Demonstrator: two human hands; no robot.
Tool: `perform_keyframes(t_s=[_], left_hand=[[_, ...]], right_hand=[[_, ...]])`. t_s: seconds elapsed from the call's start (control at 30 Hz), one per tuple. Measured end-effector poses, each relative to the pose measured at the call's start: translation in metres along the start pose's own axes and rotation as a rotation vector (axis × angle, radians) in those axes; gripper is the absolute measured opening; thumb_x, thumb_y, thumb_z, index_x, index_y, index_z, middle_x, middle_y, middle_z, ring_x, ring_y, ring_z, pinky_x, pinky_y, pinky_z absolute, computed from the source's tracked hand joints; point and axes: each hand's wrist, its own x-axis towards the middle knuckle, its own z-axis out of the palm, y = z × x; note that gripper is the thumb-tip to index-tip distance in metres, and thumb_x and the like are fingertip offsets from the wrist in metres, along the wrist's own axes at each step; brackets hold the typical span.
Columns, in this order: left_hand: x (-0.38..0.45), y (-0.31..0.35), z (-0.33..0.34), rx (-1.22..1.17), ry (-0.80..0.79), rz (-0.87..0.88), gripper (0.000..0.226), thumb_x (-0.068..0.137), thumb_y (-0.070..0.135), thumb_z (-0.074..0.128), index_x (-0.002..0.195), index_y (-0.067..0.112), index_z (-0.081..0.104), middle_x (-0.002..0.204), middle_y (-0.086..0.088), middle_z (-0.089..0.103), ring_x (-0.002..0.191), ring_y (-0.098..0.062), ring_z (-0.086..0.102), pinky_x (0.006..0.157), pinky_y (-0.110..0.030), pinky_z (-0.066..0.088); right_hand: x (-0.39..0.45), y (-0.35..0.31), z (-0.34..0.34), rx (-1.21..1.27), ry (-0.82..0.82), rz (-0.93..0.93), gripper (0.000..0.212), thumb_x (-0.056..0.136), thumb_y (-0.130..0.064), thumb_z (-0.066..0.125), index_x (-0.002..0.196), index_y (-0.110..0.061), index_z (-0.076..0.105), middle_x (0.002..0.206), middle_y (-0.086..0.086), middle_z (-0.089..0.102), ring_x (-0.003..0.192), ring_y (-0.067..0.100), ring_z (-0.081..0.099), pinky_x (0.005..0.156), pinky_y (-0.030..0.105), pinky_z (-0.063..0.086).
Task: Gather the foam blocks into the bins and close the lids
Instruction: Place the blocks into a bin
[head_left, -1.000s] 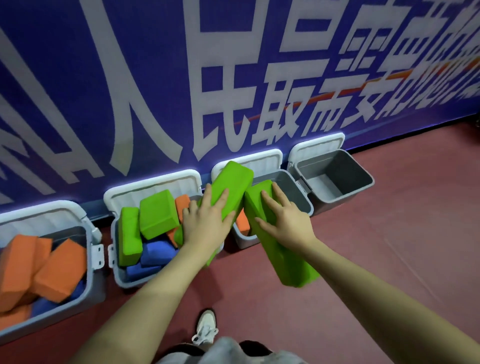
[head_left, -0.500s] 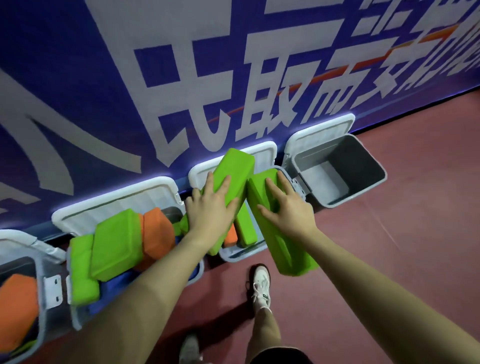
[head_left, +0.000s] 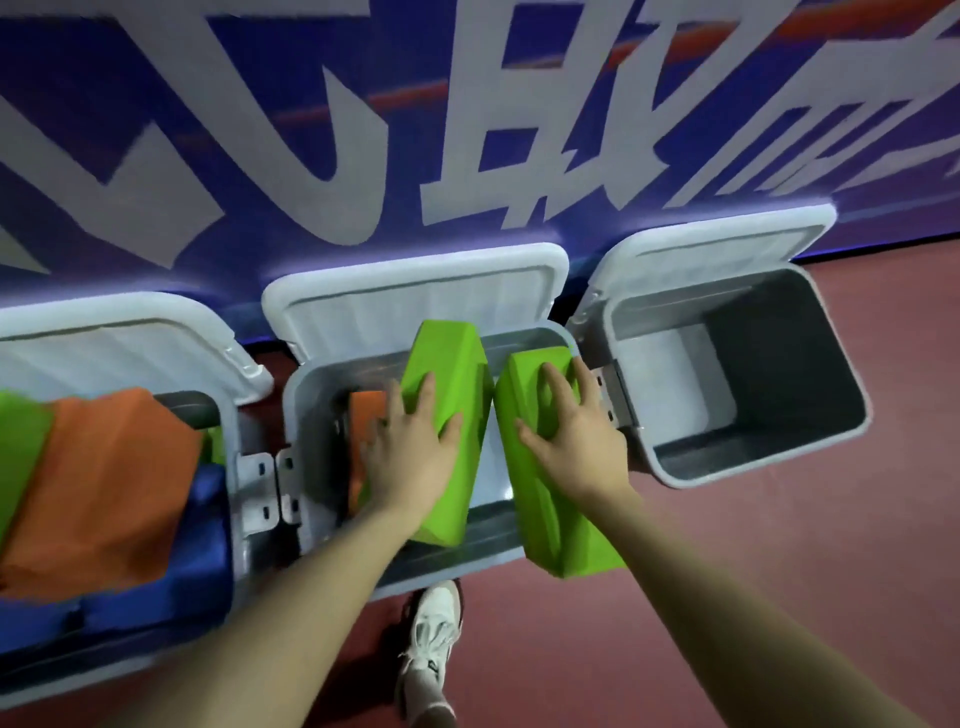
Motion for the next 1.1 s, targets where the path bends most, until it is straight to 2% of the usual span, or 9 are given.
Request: perform_keyframes(t_s=[0.1, 0.2, 0.37, 0.57, 0.77, 0.9, 1.1], left_hand=[[0.030, -0.003, 0.057, -0.096, -0.001, -0.086, 0.062, 0.096, 0.047, 0.045, 0.151, 0.030, 0.023, 0.157, -0.010, 0.015, 0.136, -0.038, 0.031, 0.108, -0.049, 0.032], [0.051, -0.009, 0.097, -0.194, -0.057, -0.066, 0.060, 0.097, 0.036, 0.048, 0.150, 0.018, 0.028, 0.153, -0.019, 0.024, 0.138, -0.035, 0.029, 0.112, -0.038, 0.027], [0.041, -0.021, 0.093, 0.005, -0.155, 0.098, 0.058, 0.096, 0.035, 0.049, 0.148, 0.016, 0.033, 0.155, -0.017, 0.022, 0.139, -0.036, 0.027, 0.112, -0.042, 0.027], [0.008, -0.027, 0.022, 0.148, -0.128, 0.291, 0.055, 0.098, 0.032, 0.047, 0.147, 0.014, 0.034, 0.157, -0.011, 0.021, 0.140, -0.031, 0.026, 0.113, -0.037, 0.020], [-0.043, -0.039, -0.072, 0.224, -0.090, 0.428, 0.054, 0.099, 0.035, 0.043, 0.149, 0.019, 0.030, 0.158, -0.007, 0.018, 0.141, -0.028, 0.024, 0.113, -0.037, 0.016], [-0.089, -0.054, -0.141, 0.224, -0.033, 0.537, 0.054, 0.097, 0.037, 0.038, 0.148, 0.019, 0.032, 0.157, -0.007, 0.023, 0.142, -0.024, 0.025, 0.112, -0.033, 0.014], [-0.168, -0.071, -0.234, 0.267, -0.041, 0.673, 0.053, 0.100, 0.034, 0.039, 0.150, 0.021, 0.026, 0.159, -0.003, 0.015, 0.143, -0.022, 0.020, 0.112, -0.030, 0.012]], right_hand=[[0.027, 0.028, 0.047, 0.036, -0.023, 0.064, 0.074, 0.088, -0.049, 0.059, 0.149, -0.025, 0.026, 0.159, 0.004, 0.010, 0.136, 0.030, 0.034, 0.089, 0.043, 0.046], [0.042, 0.045, 0.077, 0.123, -0.029, 0.096, 0.067, 0.091, -0.045, 0.057, 0.148, -0.022, 0.030, 0.158, 0.005, 0.016, 0.138, 0.028, 0.031, 0.095, 0.048, 0.045], [0.036, 0.056, 0.080, 0.058, -0.101, 0.092, 0.052, 0.096, -0.037, 0.052, 0.143, -0.019, 0.040, 0.148, 0.006, 0.035, 0.128, 0.030, 0.042, 0.086, 0.043, 0.047], [-0.003, 0.023, 0.047, 0.081, -0.109, 0.048, 0.051, 0.095, -0.035, 0.052, 0.144, -0.022, 0.040, 0.149, 0.003, 0.035, 0.129, 0.028, 0.040, 0.088, 0.043, 0.048], [-0.060, -0.048, -0.001, 0.047, 0.040, -0.005, 0.051, 0.095, -0.035, 0.053, 0.143, -0.021, 0.042, 0.148, 0.004, 0.039, 0.126, 0.030, 0.043, 0.086, 0.041, 0.048], [-0.110, -0.104, -0.037, 0.058, 0.142, -0.011, 0.051, 0.095, -0.035, 0.053, 0.142, -0.020, 0.044, 0.147, 0.005, 0.040, 0.127, 0.030, 0.043, 0.089, 0.040, 0.047], [-0.212, -0.170, -0.087, 0.086, 0.306, 0.044, 0.049, 0.094, -0.033, 0.054, 0.141, -0.019, 0.047, 0.145, 0.003, 0.043, 0.126, 0.029, 0.044, 0.087, 0.037, 0.045]])
